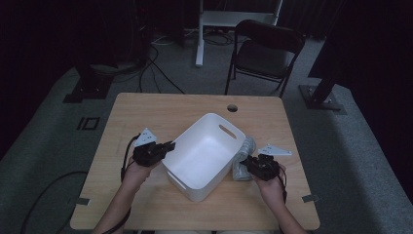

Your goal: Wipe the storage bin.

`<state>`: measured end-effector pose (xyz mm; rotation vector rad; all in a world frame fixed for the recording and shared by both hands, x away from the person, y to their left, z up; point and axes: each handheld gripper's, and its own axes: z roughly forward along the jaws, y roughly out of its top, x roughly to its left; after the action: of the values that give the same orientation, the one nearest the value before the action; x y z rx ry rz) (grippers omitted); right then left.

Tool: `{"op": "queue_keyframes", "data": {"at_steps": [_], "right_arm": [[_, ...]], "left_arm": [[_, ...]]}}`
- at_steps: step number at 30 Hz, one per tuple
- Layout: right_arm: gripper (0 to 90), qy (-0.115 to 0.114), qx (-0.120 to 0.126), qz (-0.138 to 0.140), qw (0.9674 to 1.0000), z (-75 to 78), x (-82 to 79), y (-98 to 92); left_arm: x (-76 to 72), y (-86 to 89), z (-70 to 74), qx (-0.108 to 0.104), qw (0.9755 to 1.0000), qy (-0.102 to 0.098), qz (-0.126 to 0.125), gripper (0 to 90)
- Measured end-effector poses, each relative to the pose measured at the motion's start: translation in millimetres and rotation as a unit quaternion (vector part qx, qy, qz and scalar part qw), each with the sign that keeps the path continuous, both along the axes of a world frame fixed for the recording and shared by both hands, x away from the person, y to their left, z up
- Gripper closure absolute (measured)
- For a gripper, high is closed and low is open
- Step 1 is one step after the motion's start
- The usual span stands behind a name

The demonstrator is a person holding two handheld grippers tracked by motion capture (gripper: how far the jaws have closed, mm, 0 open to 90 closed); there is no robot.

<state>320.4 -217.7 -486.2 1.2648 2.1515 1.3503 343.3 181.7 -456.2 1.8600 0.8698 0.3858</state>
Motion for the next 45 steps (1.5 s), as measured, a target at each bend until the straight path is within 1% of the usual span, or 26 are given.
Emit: {"op": "queue_keyframes", "data": {"at_steps": [5, 7, 9, 14, 16, 18, 19, 20, 21, 23, 24, 25, 26, 27, 28, 29, 30, 32, 34, 36, 41, 43, 45], "right_arm": [[76.3, 0.017, -0.008, 0.000, 0.9998, -8.6, 4.5, 1.0], [76.2, 0.023, -0.006, 0.000, 0.9997, -11.6, 5.8, 0.4], [76.2, 0.028, -0.011, 0.001, 0.9995, -14.8, 7.1, 0.5], [76.0, 0.052, -0.026, 0.002, 0.9983, -25.4, 11.5, 1.4], [76.0, 0.052, -0.013, 0.002, 0.9986, -27.7, 11.8, -1.5], [76.1, 0.045, -0.002, 0.004, 0.9990, -24.9, 10.5, -5.0], [76.1, 0.045, -0.002, 0.004, 0.9990, -24.9, 10.5, -5.0], [76.0, 0.042, 0.012, 0.003, 0.9990, -21.1, 8.3, -7.2], [76.0, 0.025, 0.033, 0.009, 0.9991, -10.3, 1.7, -9.5], [76.0, 0.002, 0.031, 0.013, 0.9994, -0.4, -5.5, -8.6], [76.0, -0.013, 0.034, 0.015, 0.9992, 5.1, -9.9, -7.9], [76.0, -0.013, 0.034, 0.015, 0.9992, 5.1, -9.9, -7.9], [76.0, -0.022, 0.040, 0.017, 0.9988, 7.7, -12.4, -8.0], [76.0, -0.022, 0.040, 0.017, 0.9988, 7.7, -12.4, -8.0], [76.0, -0.059, 0.053, 0.027, 0.9965, 13.2, -19.4, -7.4], [75.9, -0.063, 0.058, 0.028, 0.9960, 13.6, -20.4, -6.8], [75.9, -0.065, 0.054, 0.029, 0.9960, 13.4, -20.5, -5.2], [75.9, -0.069, 0.030, 0.024, 0.9969, 11.9, -19.5, 0.4], [75.8, -0.066, 0.017, 0.019, 0.9975, 9.9, -17.5, 4.5], [75.8, -0.061, 0.013, 0.012, 0.9980, 8.5, -15.4, 6.0], [75.8, -0.040, 0.005, 0.006, 0.9992, -0.2, -9.6, 7.4], [75.8, -0.033, 0.004, 0.006, 0.9994, -3.1, -7.8, 7.7], [75.8, -0.029, 0.000, 0.007, 0.9996, -4.9, -6.3, 8.1]], "left_arm": [[-0.2, -0.1, -0.1, 0.000, 1.0000, 0.000, 0.001, 85.3], [0.4, 0.1, 0.0, -0.003, 1.0000, 0.004, 0.003, 85.0], [0.3, 0.0, 0.0, -0.002, 1.0000, 0.004, 0.003, 85.0], [-0.2, -0.4, 0.0, -0.001, 1.0000, 0.002, 0.007, 85.0], [-0.5, -1.1, 0.3, 0.001, 0.9999, 0.003, 0.012, 85.1], [-0.7, -1.4, 0.7, 0.004, 0.9999, 0.004, 0.014, 85.1], [-0.7, -1.4, 0.7, 0.004, 0.9999, 0.004, 0.014, 85.1], [-0.8, -1.6, 0.6, 0.002, 0.9998, 0.006, 0.017, 85.1], [-0.7, -1.6, 0.7, 0.002, 0.9998, 0.006, 0.017, 85.1], [-0.6, -1.8, 0.7, 0.001, 0.9998, 0.007, 0.018, 85.2], [-0.6, -1.7, 0.6, 0.001, 0.9998, 0.007, 0.018, 85.2], [-0.6, -1.7, 0.6, 0.001, 0.9998, 0.007, 0.018, 85.2], [-0.6, -1.7, 0.6, 0.001, 0.9998, 0.007, 0.018, 85.2], [-0.6, -1.5, 0.5, -0.002, 0.9997, 0.010, 0.020, 85.2], [-0.6, -1.6, 0.5, -0.002, 0.9997, 0.010, 0.020, 85.1], [-0.6, -1.5, 0.5, -0.001, 0.9998, 0.009, 0.018, 85.1], [-0.5, -1.5, 0.5, -0.001, 0.9998, 0.009, 0.017, 85.1], [-0.4, -1.6, 0.8, 0.001, 0.9998, 0.008, 0.016, 85.2], [-0.4, -1.8, 1.0, 0.003, 0.9998, 0.010, 0.017, 85.1], [-0.8, -1.9, 1.1, 0.004, 0.9998, 0.009, 0.017, 85.1], [-1.0, -2.1, 1.2, 0.006, 0.9998, 0.008, 0.018, 85.0], [-0.5, -1.4, 0.7, 0.000, 0.9998, 0.012, 0.018, 84.4], [-0.3, -1.0, 0.5, -0.002, 0.9998, 0.013, 0.017, 83.7]]}}
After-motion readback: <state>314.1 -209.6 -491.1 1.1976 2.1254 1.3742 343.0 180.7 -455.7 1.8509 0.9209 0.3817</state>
